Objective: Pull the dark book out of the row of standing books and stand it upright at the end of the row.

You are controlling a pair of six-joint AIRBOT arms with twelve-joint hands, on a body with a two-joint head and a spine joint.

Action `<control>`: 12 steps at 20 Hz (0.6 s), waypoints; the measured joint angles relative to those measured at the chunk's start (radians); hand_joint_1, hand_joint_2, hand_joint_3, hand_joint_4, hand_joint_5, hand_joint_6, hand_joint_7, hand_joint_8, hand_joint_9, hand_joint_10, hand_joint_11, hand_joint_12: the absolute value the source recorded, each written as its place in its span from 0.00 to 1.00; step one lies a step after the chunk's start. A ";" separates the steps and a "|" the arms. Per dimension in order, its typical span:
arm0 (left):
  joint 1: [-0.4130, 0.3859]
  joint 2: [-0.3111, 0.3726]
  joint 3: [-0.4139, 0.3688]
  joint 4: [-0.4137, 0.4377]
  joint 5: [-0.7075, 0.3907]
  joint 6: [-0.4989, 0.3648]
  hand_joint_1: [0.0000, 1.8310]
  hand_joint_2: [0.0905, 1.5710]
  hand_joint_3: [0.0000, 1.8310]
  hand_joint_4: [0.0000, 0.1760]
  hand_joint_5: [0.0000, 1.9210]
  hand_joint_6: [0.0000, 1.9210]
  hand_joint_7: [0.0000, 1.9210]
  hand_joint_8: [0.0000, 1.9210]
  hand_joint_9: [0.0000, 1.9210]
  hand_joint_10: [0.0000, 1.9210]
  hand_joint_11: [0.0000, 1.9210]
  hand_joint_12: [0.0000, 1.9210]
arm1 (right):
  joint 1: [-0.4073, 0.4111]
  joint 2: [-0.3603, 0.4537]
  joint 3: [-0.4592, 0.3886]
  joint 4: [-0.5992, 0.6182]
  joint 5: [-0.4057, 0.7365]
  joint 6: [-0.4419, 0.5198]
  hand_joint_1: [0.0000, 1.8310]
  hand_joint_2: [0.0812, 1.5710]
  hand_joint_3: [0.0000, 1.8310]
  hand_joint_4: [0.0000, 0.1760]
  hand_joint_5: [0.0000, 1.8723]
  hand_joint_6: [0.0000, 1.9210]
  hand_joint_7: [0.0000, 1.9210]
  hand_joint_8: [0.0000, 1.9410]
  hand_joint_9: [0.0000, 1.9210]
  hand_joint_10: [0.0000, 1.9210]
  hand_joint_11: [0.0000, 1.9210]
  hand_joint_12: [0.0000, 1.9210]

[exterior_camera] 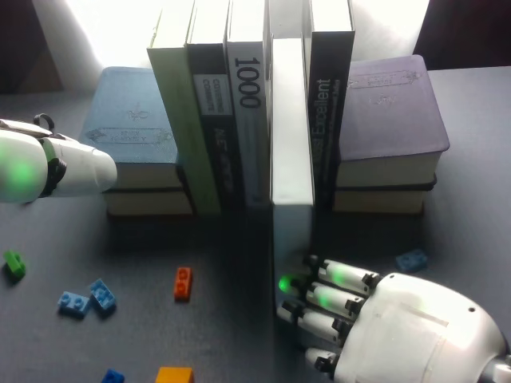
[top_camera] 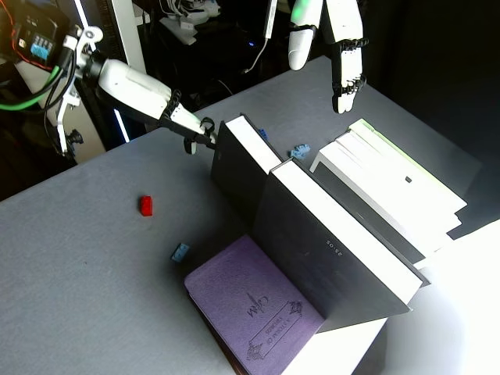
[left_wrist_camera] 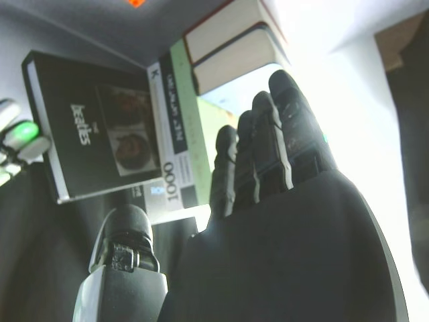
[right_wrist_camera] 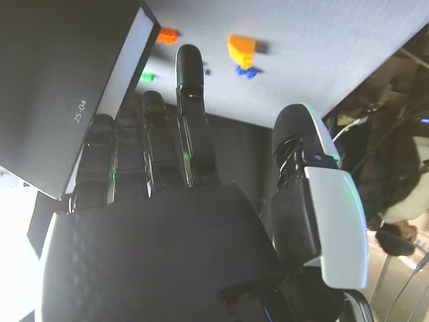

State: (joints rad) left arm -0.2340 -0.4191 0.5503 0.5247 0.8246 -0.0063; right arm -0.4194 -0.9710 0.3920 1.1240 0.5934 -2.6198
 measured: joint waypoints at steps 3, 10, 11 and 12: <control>0.000 0.000 0.000 0.002 0.005 0.000 0.00 0.77 0.00 0.01 0.08 0.00 0.08 0.00 0.10 0.00 0.08 0.17 | -0.009 0.000 0.018 0.014 0.005 -0.001 0.00 0.78 0.00 0.00 0.29 0.29 0.09 0.01 0.00 0.00 0.00 0.00; 0.000 0.000 0.000 0.000 0.006 0.000 0.00 0.76 0.00 0.11 0.09 0.01 0.10 0.01 0.12 0.01 0.10 0.18 | -0.005 0.045 -0.093 0.029 0.112 0.000 0.00 0.77 0.00 0.00 0.29 0.29 0.08 0.00 0.00 0.00 0.00 0.00; 0.000 0.000 0.000 0.000 0.006 0.000 0.00 0.77 0.00 0.08 0.09 0.01 0.09 0.00 0.11 0.00 0.10 0.18 | 0.002 0.055 -0.112 0.034 0.127 0.001 0.00 0.77 0.00 0.00 0.29 0.29 0.08 0.00 0.00 0.00 0.00 0.00; 0.000 0.000 0.000 0.000 0.006 0.000 0.00 0.77 0.00 0.06 0.08 0.00 0.08 0.00 0.11 0.00 0.09 0.17 | 0.006 0.060 -0.123 0.035 0.142 0.002 0.00 0.78 0.00 0.00 0.30 0.29 0.08 0.01 0.00 0.00 0.00 0.00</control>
State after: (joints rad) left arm -0.2340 -0.4191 0.5503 0.5247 0.8307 -0.0059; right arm -0.4133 -0.9108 0.2691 1.1591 0.7349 -2.6175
